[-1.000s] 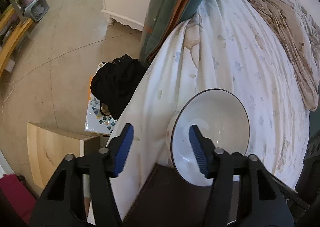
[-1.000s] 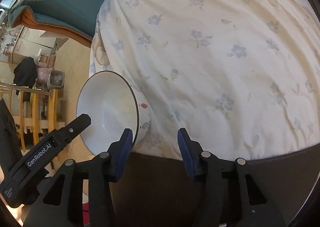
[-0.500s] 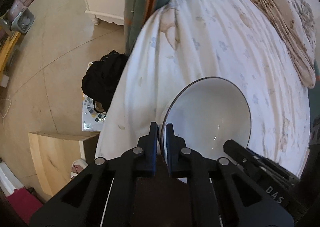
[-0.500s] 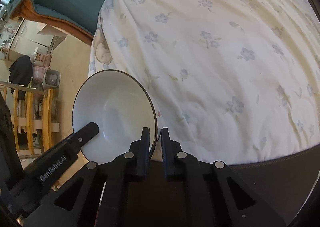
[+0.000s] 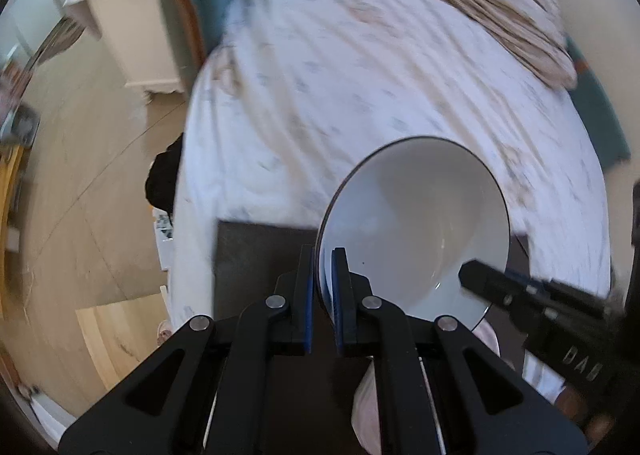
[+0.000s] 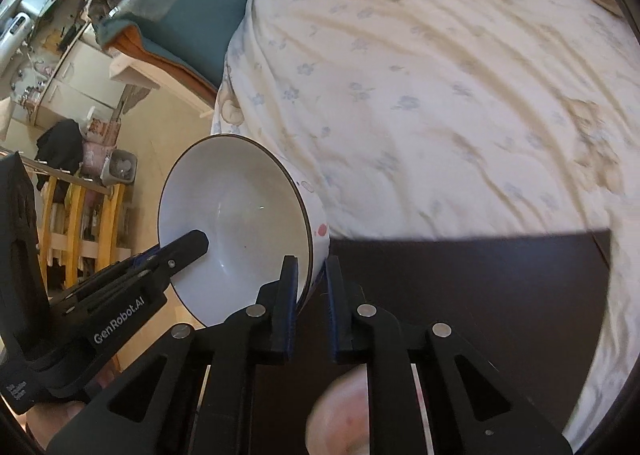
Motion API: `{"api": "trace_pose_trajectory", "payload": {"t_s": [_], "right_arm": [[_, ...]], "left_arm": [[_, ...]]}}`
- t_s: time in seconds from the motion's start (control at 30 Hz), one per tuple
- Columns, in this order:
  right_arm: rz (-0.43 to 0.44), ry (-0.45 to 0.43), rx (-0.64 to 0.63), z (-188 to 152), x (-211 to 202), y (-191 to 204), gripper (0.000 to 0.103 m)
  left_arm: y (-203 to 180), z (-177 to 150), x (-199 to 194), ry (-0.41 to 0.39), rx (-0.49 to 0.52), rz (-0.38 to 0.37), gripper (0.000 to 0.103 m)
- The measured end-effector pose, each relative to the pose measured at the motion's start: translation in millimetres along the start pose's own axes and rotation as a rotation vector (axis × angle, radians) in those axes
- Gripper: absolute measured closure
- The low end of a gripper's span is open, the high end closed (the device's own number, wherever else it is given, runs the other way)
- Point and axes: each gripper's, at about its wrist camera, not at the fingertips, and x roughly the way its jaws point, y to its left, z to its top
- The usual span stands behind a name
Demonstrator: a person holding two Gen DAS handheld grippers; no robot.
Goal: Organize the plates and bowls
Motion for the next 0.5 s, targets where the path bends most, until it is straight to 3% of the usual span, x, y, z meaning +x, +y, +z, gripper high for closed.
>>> {"api": "trace_pose_trajectory", "payload": {"t_s": [0.27, 0.5], "right_arm": [[0.006, -0.038, 0.016, -63, -63, -40, 0.088], [0.058, -0.07, 0.011, -120, -93, -65, 0.085]], "left_arm": [[-52, -55, -30, -0.009, 0.112, -0.048, 0.097], [-79, -98, -35, -0.011, 0.182, -0.07, 0.096]]}}
